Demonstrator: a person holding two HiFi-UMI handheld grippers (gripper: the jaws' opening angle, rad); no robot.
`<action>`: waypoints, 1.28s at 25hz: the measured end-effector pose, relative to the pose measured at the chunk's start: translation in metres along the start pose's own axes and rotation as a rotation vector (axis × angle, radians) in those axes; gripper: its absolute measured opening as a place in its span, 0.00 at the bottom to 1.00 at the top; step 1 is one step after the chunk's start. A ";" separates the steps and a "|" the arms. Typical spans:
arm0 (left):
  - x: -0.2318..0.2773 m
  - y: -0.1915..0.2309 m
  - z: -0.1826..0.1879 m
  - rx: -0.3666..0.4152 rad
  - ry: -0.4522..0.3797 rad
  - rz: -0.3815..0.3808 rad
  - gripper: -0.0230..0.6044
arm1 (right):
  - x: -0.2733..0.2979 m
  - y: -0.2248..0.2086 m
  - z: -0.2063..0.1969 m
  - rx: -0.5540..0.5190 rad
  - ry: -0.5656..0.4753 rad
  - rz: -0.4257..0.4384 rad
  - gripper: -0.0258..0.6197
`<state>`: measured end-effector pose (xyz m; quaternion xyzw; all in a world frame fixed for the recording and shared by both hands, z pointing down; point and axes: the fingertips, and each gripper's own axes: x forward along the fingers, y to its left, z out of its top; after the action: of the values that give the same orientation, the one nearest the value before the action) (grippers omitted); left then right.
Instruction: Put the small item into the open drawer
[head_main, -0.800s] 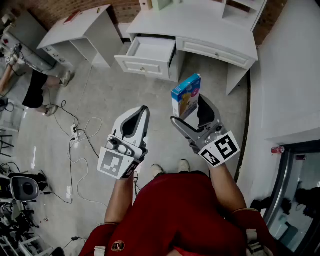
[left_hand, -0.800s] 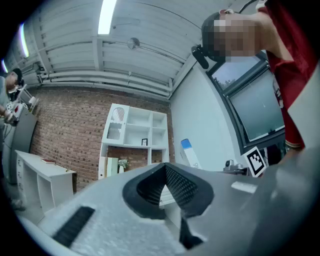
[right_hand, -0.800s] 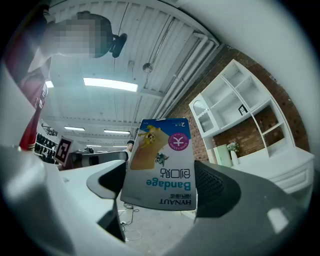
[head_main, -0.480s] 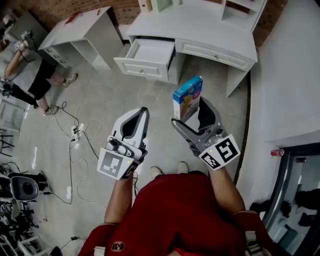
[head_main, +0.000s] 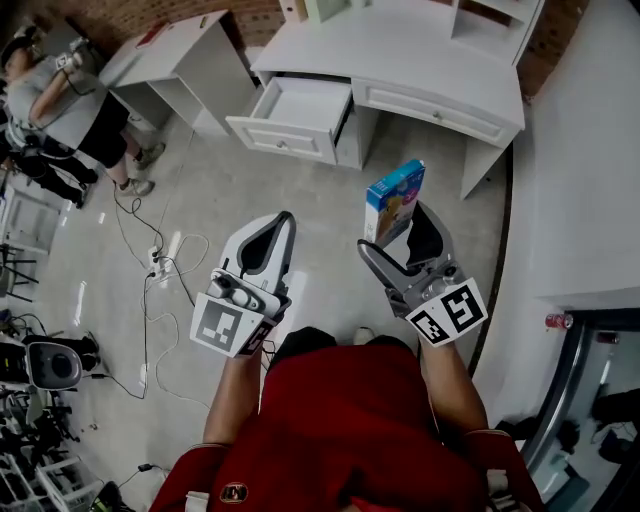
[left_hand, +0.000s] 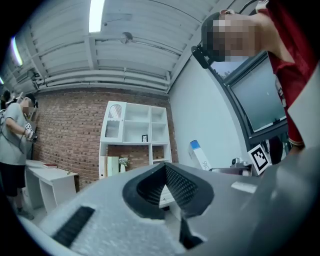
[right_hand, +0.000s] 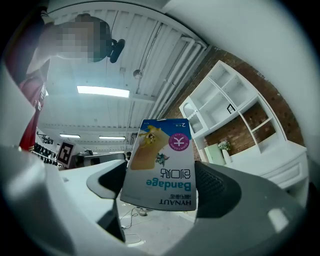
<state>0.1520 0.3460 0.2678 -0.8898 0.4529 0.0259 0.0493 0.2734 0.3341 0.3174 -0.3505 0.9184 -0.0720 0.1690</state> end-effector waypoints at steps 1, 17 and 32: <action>0.005 0.001 -0.001 0.005 0.004 0.002 0.05 | 0.001 -0.007 0.001 0.002 -0.003 -0.002 0.72; 0.080 0.176 -0.033 -0.017 -0.046 -0.007 0.05 | 0.169 -0.076 -0.039 -0.077 0.072 -0.039 0.72; 0.179 0.439 -0.077 -0.078 -0.026 -0.134 0.05 | 0.419 -0.170 -0.136 -0.231 0.333 -0.171 0.72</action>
<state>-0.0976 -0.0629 0.3001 -0.9189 0.3905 0.0517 0.0223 0.0374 -0.0706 0.3780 -0.4276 0.9026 -0.0371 -0.0331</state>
